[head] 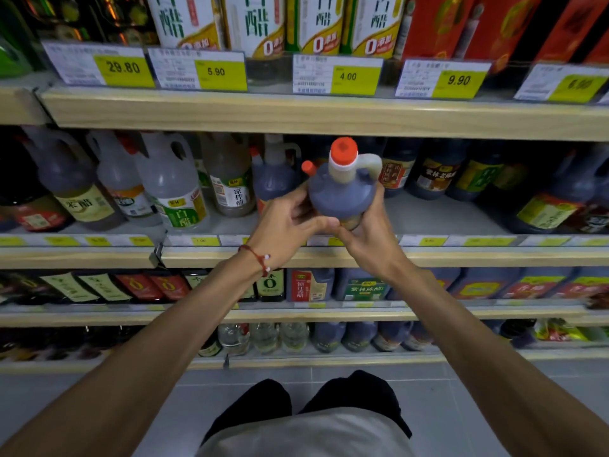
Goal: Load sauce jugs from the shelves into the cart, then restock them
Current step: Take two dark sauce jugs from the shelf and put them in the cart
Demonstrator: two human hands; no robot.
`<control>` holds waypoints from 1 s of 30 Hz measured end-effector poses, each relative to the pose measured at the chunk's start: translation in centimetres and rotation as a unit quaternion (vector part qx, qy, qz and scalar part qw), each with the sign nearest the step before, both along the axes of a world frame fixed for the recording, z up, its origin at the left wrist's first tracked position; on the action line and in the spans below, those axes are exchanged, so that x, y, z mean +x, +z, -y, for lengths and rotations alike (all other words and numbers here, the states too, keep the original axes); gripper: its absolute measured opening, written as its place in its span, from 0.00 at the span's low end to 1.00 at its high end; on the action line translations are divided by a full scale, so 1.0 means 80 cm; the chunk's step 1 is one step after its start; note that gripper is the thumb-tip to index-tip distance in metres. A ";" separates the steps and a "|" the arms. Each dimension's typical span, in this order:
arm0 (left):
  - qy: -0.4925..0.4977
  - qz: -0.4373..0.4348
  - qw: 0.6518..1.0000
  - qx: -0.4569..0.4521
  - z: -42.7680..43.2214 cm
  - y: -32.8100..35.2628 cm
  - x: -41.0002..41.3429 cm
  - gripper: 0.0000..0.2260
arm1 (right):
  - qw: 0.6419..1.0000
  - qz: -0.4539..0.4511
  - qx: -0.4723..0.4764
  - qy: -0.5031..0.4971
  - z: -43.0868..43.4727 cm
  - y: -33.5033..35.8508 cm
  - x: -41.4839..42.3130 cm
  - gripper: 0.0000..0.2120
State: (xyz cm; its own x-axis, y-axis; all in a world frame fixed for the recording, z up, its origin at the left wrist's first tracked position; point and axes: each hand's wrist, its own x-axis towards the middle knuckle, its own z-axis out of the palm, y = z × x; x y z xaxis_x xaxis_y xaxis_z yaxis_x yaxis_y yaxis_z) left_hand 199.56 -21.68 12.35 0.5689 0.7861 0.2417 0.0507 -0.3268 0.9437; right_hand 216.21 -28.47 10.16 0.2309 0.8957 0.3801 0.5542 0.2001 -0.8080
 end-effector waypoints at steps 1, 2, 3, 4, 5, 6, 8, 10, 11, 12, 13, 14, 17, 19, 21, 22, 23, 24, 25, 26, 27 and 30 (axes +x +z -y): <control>0.010 0.000 1.000 0.011 -0.005 -0.003 0.004 0.26 | 0.999 0.045 0.001 -0.009 -0.007 -0.002 0.010 0.41; 0.017 0.000 1.000 0.020 -0.008 -0.004 0.008 0.27 | 0.996 0.088 0.005 -0.023 -0.014 -0.006 0.017 0.40; 0.021 -0.001 0.999 0.028 -0.012 -0.006 0.011 0.28 | 0.992 0.117 0.010 -0.038 -0.020 -0.010 0.022 0.38; 0.022 -0.001 0.999 0.030 -0.017 -0.010 0.015 0.29 | 0.991 0.122 0.011 -0.051 -0.024 -0.015 0.025 0.36; 0.023 -0.006 0.999 0.030 -0.023 -0.017 0.020 0.30 | 0.991 0.118 0.015 -0.059 -0.028 -0.019 0.027 0.35; 0.026 -0.015 0.999 0.036 -0.027 -0.021 0.024 0.31 | 0.992 0.109 0.022 -0.061 -0.032 -0.022 0.029 0.35; 0.044 -0.031 0.997 0.052 -0.035 -0.030 0.032 0.34 | 0.995 0.082 0.028 -0.058 -0.040 -0.026 0.031 0.35; 0.067 -0.037 0.995 0.058 -0.044 -0.039 0.040 0.35 | 0.996 0.059 0.023 -0.056 -0.050 -0.032 0.034 0.36; 0.078 -0.040 0.994 0.063 -0.048 -0.044 0.043 0.35 | 0.997 0.051 0.022 -0.058 -0.056 -0.036 0.036 0.36; 0.085 -0.041 0.994 0.064 -0.052 -0.048 0.047 0.34 | 0.997 0.044 0.022 -0.063 -0.062 -0.041 0.037 0.36; 0.089 -0.039 0.993 0.061 -0.055 -0.052 0.049 0.35 | 0.996 0.044 0.023 -0.068 -0.068 -0.046 0.038 0.36; 0.092 -0.040 0.993 0.060 -0.057 -0.057 0.052 0.35 | 0.996 0.042 0.025 -0.071 -0.073 -0.050 0.038 0.35; 0.120 -0.058 0.988 0.077 -0.063 -0.068 0.061 0.35 | 0.996 0.038 0.013 -0.078 -0.089 -0.065 0.040 0.35; 0.112 -0.054 0.990 0.058 -0.062 -0.074 0.066 0.35 | 0.996 0.035 -0.003 -0.080 -0.095 -0.071 0.042 0.35; 0.081 -0.039 0.996 0.024 -0.062 -0.082 0.071 0.37 | 0.996 0.026 -0.014 -0.078 -0.098 -0.075 0.044 0.37; 0.069 -0.035 0.997 0.005 -0.062 -0.085 0.072 0.38 | 0.996 0.027 -0.021 -0.081 -0.101 -0.076 0.046 0.38; 0.060 -0.024 0.998 -0.018 -0.064 -0.089 0.072 0.40 | 0.996 0.026 -0.029 -0.082 -0.103 -0.075 0.047 0.40; 0.054 -0.015 0.998 -0.041 -0.066 -0.091 0.072 0.43 | 0.996 0.018 -0.036 -0.081 -0.106 -0.075 0.048 0.41; 0.049 -0.006 0.997 -0.059 -0.069 -0.092 0.071 0.45 | 0.996 0.006 -0.038 -0.081 -0.110 -0.075 0.049 0.42; 0.047 -0.002 0.996 -0.073 -0.071 -0.092 0.070 0.46 | 0.996 -0.008 -0.036 -0.079 -0.114 -0.077 0.050 0.42; 0.044 0.004 0.995 -0.086 -0.075 -0.094 0.070 0.47 | 0.996 -0.019 -0.038 -0.078 -0.119 -0.081 0.053 0.42; 0.043 0.017 0.991 -0.128 -0.077 -0.092 0.071 0.45 | 0.995 -0.031 -0.062 -0.078 -0.143 -0.111 0.075 0.43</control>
State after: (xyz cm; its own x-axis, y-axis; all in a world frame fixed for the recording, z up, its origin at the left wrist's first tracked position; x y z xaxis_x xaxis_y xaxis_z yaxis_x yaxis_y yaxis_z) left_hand 205.22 -15.50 4.95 0.4913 0.8698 0.0458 0.0349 -0.0722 0.9968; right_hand 222.22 -17.02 1.32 0.3904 0.8861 0.2499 0.5188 0.0125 -0.8548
